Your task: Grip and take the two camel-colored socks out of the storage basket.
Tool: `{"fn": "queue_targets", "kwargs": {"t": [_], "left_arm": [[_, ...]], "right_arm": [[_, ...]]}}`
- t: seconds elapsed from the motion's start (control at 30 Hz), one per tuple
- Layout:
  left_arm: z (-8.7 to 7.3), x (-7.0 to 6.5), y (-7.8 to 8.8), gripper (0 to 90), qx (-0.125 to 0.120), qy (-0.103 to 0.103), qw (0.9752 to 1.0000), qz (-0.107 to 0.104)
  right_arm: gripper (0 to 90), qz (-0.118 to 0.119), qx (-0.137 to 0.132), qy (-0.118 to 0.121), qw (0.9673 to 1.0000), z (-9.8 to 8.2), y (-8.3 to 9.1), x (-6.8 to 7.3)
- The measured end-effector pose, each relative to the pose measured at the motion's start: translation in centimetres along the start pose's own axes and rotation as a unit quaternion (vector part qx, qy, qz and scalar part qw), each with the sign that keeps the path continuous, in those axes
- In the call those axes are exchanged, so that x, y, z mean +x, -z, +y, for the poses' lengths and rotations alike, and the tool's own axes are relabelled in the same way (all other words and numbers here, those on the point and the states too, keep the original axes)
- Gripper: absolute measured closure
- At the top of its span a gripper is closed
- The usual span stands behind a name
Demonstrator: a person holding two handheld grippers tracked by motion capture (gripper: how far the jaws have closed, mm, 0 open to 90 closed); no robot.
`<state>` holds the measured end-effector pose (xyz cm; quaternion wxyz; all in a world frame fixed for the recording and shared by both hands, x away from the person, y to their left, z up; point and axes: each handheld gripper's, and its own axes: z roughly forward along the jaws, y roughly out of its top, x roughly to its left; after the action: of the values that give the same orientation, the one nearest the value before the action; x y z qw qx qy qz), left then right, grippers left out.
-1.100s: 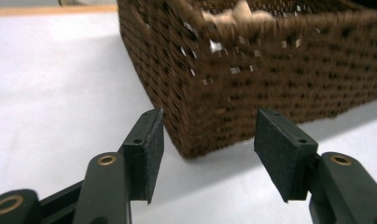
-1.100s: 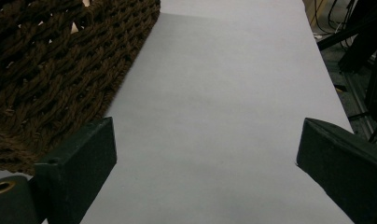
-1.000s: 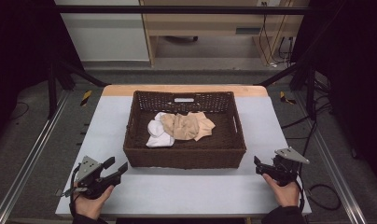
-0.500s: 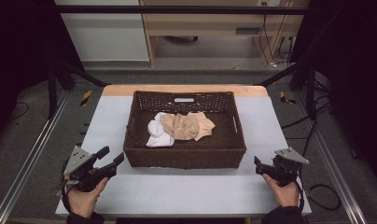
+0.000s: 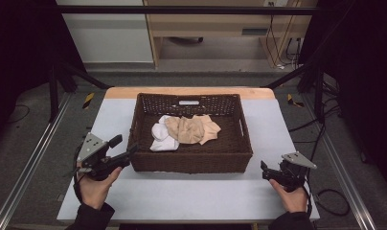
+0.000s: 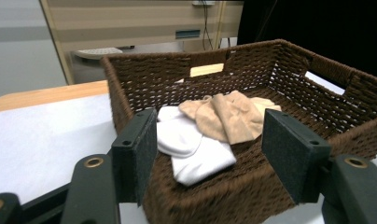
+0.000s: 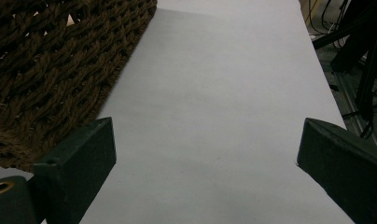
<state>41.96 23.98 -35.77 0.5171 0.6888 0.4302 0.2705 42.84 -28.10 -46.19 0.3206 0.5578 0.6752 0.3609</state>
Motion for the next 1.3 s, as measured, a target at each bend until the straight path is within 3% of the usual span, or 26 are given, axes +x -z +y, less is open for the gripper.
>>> {"fn": "queue_targets", "kwargs": {"t": [0.33, 0.77, 1.03, 1.2, 1.3], "left_arm": [[2.5, -1.3, -2.8, 36.4, 0.000, -0.005, 0.9999, -0.012], [4.5, -2.7, -6.2, 40.7, 0.010, -0.016, 0.9997, -0.018], [5.5, -3.6, -8.5, 42.2, 0.016, -0.028, 0.9992, -0.021], [5.8, -3.8, -9.5, 43.2, 0.011, -0.025, 0.9993, -0.023], [6.0, -4.0, -11.0, 44.1, 0.020, -0.033, 0.9991, -0.016]], "right_arm": [[4.7, 0.001, -0.006, -0.003, 1.0000, 0.1, 0.1, 0.0], [4.4, 0.004, -0.012, -0.002, 0.9999, 0.3, 0.1, 0.1], [4.4, 0.005, -0.013, -0.003, 0.9999, 0.3, 0.1, 0.1], [4.3, 0.006, -0.012, -0.002, 0.9999, 0.3, 0.0, 0.1], [4.2, 0.006, -0.013, -0.003, 0.9999, 0.3, 0.1, 0.1]]}}
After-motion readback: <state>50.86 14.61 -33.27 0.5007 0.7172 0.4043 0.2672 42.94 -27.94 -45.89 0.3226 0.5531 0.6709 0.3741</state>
